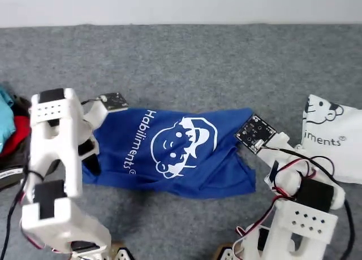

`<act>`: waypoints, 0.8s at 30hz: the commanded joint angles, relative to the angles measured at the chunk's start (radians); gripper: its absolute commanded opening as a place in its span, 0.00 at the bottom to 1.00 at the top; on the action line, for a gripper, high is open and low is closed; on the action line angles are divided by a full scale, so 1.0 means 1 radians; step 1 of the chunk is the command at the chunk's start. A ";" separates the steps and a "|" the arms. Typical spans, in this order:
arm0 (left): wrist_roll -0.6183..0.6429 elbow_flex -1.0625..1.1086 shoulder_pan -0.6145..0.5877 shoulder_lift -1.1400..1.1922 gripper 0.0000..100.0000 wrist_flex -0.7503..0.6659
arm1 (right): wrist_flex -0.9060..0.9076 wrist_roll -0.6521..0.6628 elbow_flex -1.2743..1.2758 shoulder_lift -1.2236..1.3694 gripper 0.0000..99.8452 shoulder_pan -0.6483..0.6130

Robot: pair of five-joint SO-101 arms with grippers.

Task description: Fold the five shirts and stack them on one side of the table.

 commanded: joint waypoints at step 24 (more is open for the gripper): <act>0.276 -0.607 0.043 0.321 0.13 0.121 | -0.002 -0.011 -0.011 -0.008 0.01 -0.007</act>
